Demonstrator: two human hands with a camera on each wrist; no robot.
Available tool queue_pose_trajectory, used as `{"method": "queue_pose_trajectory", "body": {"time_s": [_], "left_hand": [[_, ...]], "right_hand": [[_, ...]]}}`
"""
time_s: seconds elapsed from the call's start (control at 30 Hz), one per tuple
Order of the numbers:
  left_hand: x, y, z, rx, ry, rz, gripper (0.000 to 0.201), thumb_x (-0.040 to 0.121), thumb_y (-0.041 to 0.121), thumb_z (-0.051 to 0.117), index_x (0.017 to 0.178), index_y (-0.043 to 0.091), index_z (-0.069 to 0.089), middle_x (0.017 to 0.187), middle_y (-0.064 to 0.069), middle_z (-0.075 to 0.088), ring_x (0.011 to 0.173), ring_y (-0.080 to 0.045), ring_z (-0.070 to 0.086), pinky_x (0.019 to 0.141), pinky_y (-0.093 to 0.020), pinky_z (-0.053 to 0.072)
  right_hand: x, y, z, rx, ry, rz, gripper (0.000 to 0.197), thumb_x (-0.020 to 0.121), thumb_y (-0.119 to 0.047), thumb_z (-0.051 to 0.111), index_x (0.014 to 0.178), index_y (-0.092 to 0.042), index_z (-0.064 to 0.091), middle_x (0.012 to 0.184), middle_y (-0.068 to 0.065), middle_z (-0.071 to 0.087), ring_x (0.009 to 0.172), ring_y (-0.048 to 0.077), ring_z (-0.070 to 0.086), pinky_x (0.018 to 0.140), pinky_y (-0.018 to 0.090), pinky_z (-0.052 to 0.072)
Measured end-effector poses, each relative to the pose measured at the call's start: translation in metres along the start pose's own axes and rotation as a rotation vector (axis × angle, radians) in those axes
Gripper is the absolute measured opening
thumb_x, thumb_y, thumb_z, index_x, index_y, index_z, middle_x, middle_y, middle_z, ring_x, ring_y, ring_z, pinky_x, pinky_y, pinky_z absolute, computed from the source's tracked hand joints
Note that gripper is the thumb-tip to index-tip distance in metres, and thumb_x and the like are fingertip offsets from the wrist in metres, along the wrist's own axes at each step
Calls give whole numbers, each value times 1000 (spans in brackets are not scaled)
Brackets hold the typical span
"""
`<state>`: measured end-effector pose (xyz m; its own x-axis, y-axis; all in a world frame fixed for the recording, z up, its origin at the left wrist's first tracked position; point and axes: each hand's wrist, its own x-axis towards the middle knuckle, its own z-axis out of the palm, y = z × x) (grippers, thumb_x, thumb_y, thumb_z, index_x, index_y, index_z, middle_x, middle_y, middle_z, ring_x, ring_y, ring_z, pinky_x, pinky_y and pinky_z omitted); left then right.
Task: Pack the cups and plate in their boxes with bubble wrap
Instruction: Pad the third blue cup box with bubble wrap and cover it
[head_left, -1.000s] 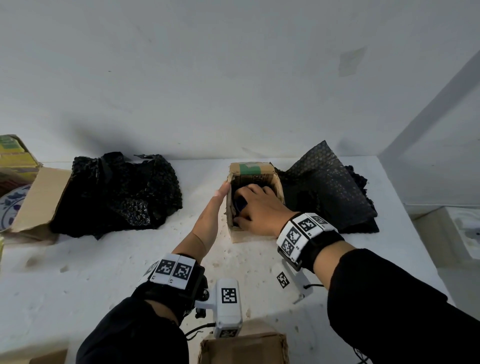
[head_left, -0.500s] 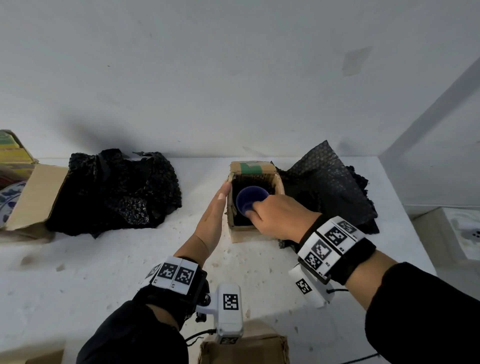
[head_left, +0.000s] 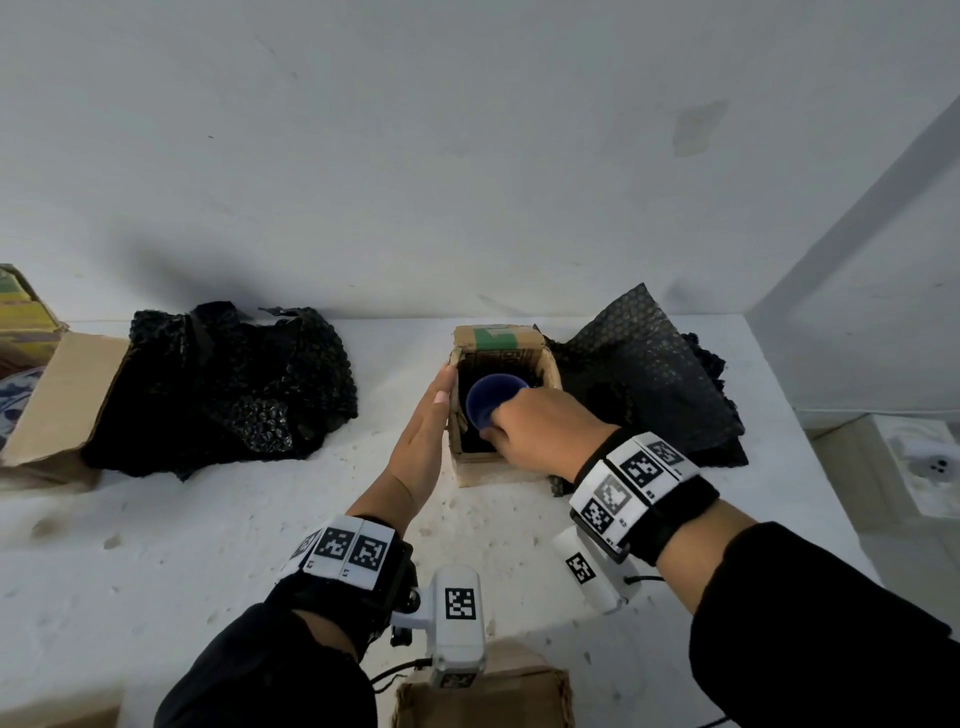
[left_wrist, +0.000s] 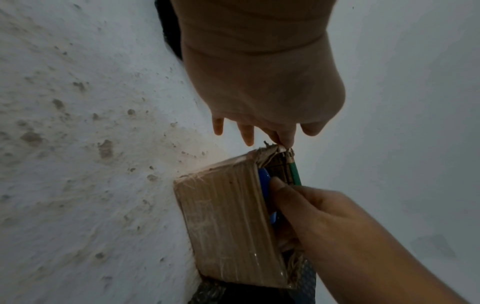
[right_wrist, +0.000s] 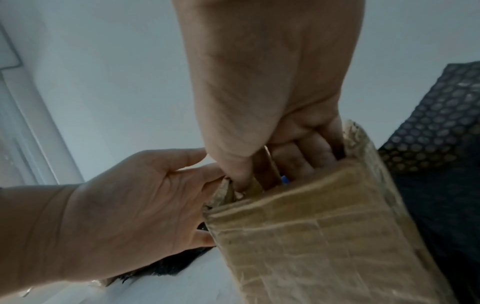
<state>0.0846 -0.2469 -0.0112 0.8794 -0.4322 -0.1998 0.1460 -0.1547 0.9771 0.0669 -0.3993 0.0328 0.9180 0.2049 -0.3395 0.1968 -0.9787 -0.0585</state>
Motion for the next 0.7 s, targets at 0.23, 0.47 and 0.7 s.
{"method": "queue_pose_trajectory", "body": {"time_s": [0.23,0.47,0.7], "left_hand": [[0,0,1,20,16,2,44,104,28,20,148,25,25,144,23,24,130,11,20,85,13,19],[8,-3,-1,192,118,-60,44,97,37,37,141,39,36,147,20,35,136,-1,29,117,-36,21],[9,39,54,789,292,316,46,86,22,55,132,19,48,139,0,48,138,-22,31,113,-50,24]], "right_hand": [[6,-7,9,82,77,67,41,98,-43,36,100,-12,64,80,4,59,82,24,60,61,29,37],[-21,11,19,397,299,-66,17,93,-25,49,93,-13,61,86,3,64,75,20,59,64,35,49],[-65,77,22,560,697,89,12,86,-8,56,91,-14,64,79,-5,63,70,10,58,66,32,51]]}}
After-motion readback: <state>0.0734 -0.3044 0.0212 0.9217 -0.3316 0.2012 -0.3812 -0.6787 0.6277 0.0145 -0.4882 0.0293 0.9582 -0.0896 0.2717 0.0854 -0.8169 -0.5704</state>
